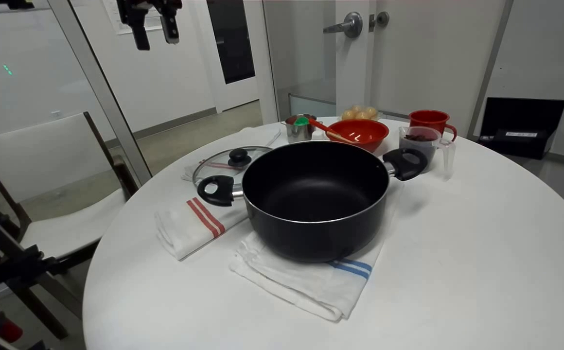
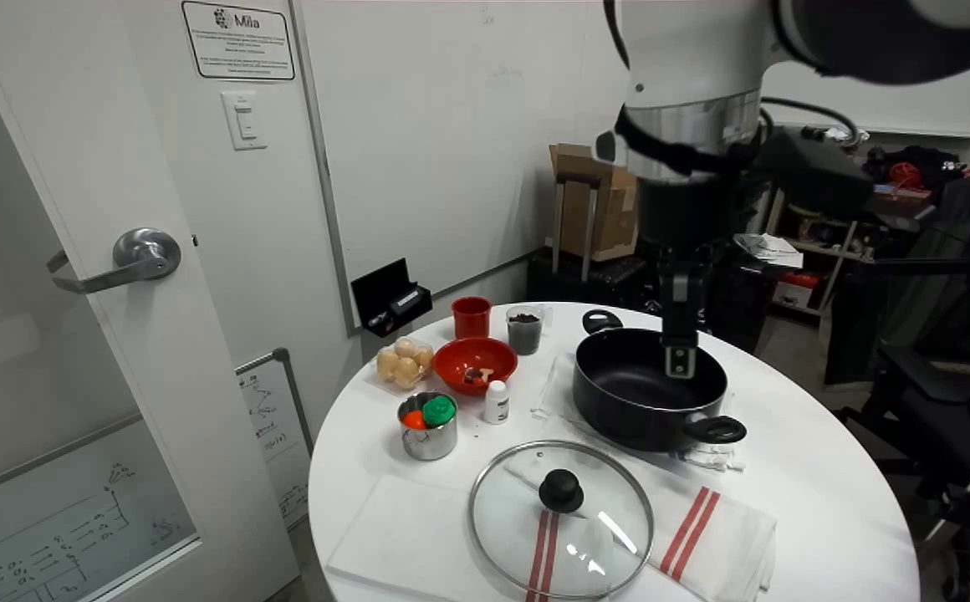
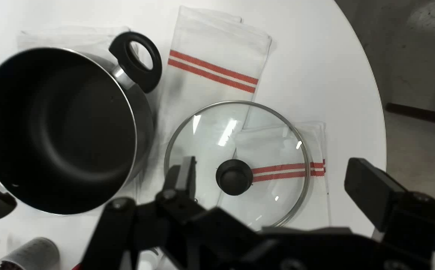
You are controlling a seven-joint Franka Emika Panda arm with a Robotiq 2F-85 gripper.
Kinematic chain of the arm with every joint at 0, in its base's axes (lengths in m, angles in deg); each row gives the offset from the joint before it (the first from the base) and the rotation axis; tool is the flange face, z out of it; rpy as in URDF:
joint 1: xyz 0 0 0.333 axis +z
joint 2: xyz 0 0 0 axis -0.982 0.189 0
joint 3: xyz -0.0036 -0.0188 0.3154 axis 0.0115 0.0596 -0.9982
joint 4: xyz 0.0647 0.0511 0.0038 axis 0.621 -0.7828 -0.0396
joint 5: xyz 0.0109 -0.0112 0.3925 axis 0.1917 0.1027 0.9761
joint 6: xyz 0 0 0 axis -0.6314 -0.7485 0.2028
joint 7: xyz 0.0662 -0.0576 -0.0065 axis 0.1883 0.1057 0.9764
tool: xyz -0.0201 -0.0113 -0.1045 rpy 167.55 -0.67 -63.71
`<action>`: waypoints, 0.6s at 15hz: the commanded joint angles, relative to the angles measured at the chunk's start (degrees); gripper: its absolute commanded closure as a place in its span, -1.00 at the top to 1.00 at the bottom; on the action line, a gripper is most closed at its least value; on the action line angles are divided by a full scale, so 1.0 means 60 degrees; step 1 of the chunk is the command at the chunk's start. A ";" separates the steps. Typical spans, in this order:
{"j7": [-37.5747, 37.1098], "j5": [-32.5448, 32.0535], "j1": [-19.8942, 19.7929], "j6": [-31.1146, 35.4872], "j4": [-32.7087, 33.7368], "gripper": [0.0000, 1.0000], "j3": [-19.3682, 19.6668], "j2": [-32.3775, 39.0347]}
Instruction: Place the lid on the pot
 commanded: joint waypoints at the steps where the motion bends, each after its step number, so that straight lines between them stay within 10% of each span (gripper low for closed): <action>1: 0.0782 -0.0186 0.0252 0.0324 0.1234 1.00 0.0200 0.1570; 9: 0.2371 0.0007 0.0059 0.1325 0.2635 1.00 0.0485 0.4007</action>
